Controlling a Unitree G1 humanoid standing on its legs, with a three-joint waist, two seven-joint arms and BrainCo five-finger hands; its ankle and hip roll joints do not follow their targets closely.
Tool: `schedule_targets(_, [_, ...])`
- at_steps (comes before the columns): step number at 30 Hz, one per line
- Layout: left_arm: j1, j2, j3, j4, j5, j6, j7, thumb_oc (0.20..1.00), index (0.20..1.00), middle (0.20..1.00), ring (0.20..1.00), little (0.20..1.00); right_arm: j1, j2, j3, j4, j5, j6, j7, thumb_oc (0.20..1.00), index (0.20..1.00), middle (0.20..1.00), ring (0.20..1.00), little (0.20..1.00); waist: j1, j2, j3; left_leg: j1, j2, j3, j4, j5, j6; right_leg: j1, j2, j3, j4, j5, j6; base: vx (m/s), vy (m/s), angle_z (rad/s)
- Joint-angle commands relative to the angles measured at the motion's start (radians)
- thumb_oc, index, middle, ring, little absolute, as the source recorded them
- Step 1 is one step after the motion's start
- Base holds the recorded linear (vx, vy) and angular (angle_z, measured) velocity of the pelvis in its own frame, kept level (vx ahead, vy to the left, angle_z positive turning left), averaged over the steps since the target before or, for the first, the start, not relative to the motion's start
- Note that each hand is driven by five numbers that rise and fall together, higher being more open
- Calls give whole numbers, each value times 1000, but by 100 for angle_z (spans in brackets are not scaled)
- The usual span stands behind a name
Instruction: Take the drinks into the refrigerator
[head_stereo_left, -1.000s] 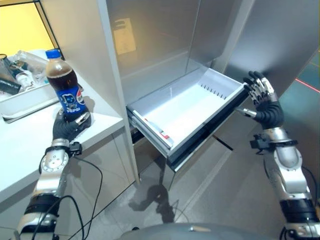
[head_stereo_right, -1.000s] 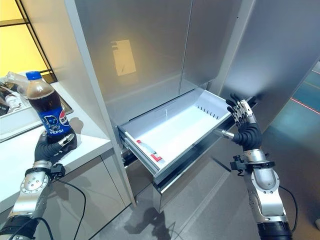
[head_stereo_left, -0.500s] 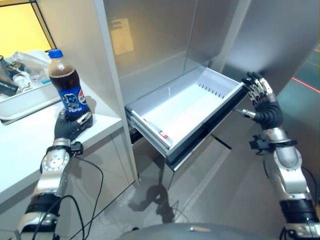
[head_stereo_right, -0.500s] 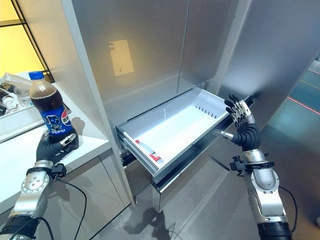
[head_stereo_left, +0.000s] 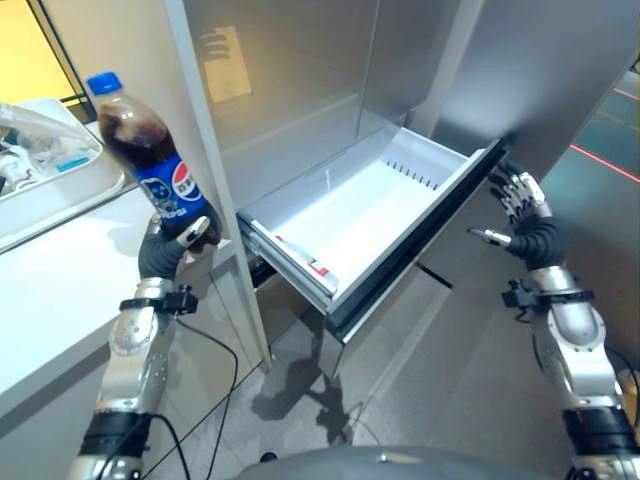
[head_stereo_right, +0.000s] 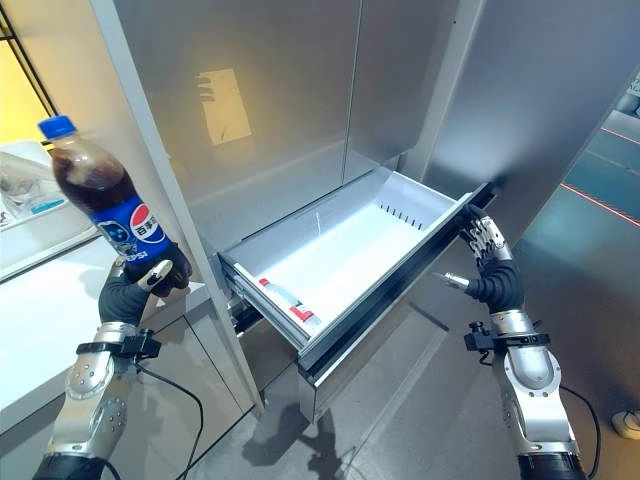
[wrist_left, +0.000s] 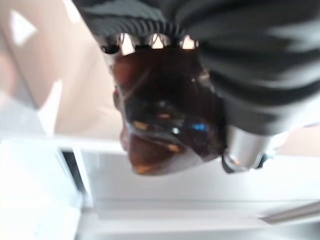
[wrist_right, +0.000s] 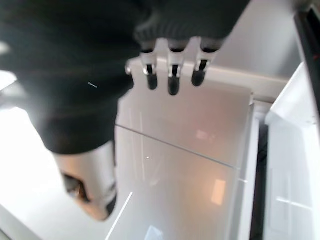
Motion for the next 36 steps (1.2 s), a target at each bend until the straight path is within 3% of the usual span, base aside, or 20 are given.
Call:
schedule_targets(1, [-121,37,74,-144,-31,-128,-63,200,200,200,200,200,-29,-29,-64,2,17,-24,14,1000,1000,1000,1000,1000,-7,13,-4,16,-68,-73,2,-67,86,39,12,-37,87,-99,-6,0,0,0])
schedule_targets(5, [-65,70,32,-228,-36,-113,-148,200,200,200,200,200,-8,-59,-14,5,240,11,165,1000,1000,1000,1000,1000,0,4,0,13,-69,-74,3,-63,85,39,11,-38,85,-97,-6,0,0,0])
schedule_targets(8, [-39,97,-1,-246,-45,-106,-185,200,200,200,200,200,-5,-100,16,16,314,32,217,1000,1000,1000,1000,1000,3,0,0,12,-68,-73,3,-61,83,39,11,-40,85,-96,-5,0,0,0])
schedule_targets(12, [9,190,-95,-292,-71,-88,-274,200,200,200,200,200,-45,-233,104,54,476,83,326,1000,1000,1000,1000,1000,9,-7,1,12,-65,-66,4,-59,78,36,10,-36,83,-90,-3,0,0,0])
schedule_targets(15, [21,221,-144,-301,-95,-79,-304,200,200,200,200,200,-89,-295,165,72,505,91,350,1000,1000,1000,1000,1000,12,-8,1,12,-64,-62,4,-58,76,35,11,-31,82,-88,-2,0,0,0])
schedule_targets(17, [31,280,-219,-302,-132,-56,-347,200,200,200,200,200,-160,-385,261,72,581,123,419,1000,1000,1000,1000,1000,15,-8,1,13,-63,-59,4,-57,73,33,12,-27,81,-87,-1,0,0,0])
schedule_targets(22, [17,361,-323,-283,-156,-32,-386,200,200,200,200,200,-281,-462,393,85,641,133,452,1000,1000,1000,1000,1000,17,-6,1,17,-61,-55,5,-57,71,35,14,-23,80,-85,2,-1,-8,-2])
schedule_targets(25, [-22,415,-399,-239,-145,-26,-390,200,200,200,200,200,-371,-448,477,92,691,132,446,1000,1000,1000,1000,1000,20,-2,-1,21,-58,-48,5,-58,70,38,15,-15,75,-81,5,-3,-9,-9])
schedule_targets(29, [-29,412,-417,-211,-126,-24,-382,200,200,200,200,200,-387,-441,499,58,714,137,456,1000,1000,1000,1000,1000,21,2,-2,23,-57,-44,5,-58,70,39,15,-13,74,-81,5,0,0,-1])
schedule_targets(36, [-62,364,-431,-195,-90,-31,-358,200,200,200,200,200,-380,-326,566,40,771,193,486,1000,1000,1000,1000,1000,23,4,3,23,-58,-43,6,-57,72,40,16,-13,75,-82,3,0,0,0])
